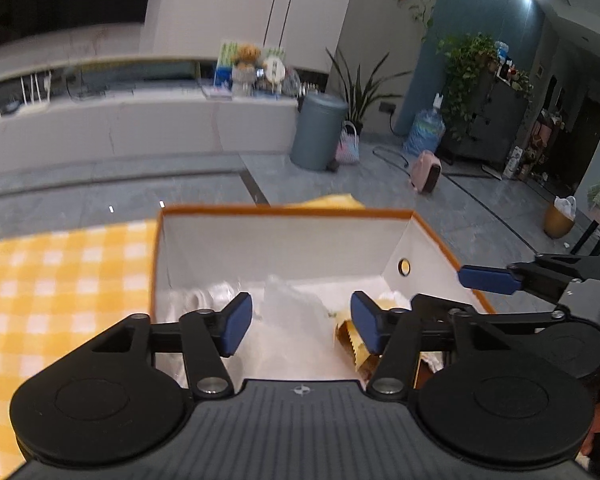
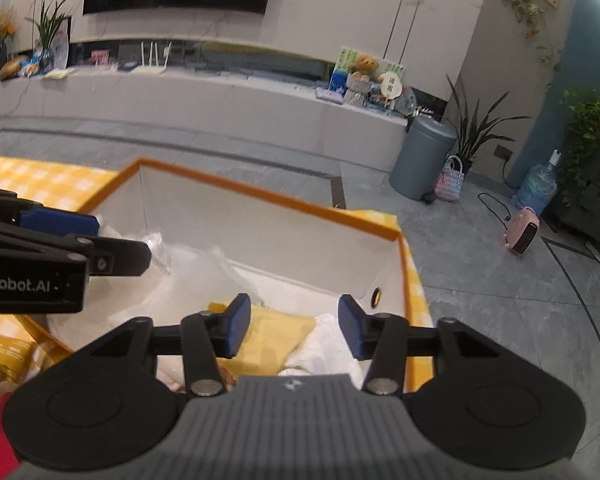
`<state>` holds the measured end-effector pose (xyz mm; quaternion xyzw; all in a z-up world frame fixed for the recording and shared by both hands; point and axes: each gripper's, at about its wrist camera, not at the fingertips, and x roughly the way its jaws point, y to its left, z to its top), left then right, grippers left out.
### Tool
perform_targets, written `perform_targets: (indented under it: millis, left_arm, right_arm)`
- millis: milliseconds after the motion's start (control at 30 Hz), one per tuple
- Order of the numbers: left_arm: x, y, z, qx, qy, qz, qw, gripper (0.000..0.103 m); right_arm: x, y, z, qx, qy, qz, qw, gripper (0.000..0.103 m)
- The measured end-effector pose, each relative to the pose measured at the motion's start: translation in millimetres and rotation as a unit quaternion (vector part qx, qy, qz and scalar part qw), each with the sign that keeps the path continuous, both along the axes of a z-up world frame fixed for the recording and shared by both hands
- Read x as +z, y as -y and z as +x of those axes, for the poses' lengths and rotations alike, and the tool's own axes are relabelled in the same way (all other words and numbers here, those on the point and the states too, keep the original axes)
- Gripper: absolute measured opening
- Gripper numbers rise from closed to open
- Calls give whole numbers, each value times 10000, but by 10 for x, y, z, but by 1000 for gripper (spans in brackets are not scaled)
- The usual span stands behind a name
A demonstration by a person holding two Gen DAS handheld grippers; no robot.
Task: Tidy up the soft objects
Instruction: 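Lower the mesh bag and yellow cloth into the orange box and open both tools, then move both open tools back over the brown towel and yellow snack bag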
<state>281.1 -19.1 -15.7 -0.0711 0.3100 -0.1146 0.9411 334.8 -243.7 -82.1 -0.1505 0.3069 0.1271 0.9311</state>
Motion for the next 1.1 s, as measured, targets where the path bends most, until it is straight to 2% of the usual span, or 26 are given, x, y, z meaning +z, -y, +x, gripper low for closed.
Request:
perform_targets:
  millis: [67, 167, 400, 767, 1100]
  left_arm:
    - [90, 14, -110, 27, 167, 76, 9998, 73]
    - [228, 11, -318, 38, 435, 104, 9990, 75]
    - [499, -4, -822, 20, 888, 65, 9960, 76]
    - [526, -48, -1491, -102, 934, -31, 9956, 76]
    - [309, -121, -1967, -144, 814, 243, 9963, 76]
  right_arm:
    - [78, 14, -102, -4, 51, 46, 10000, 51]
    - [192, 24, -290, -59, 176, 102, 9998, 63]
    - [376, 25, -912, -81, 373, 468, 9982, 63]
    - [258, -32, -1927, -433, 312, 1095, 9926, 67]
    - [-85, -123, -2526, -623, -32, 1214, 9906, 73]
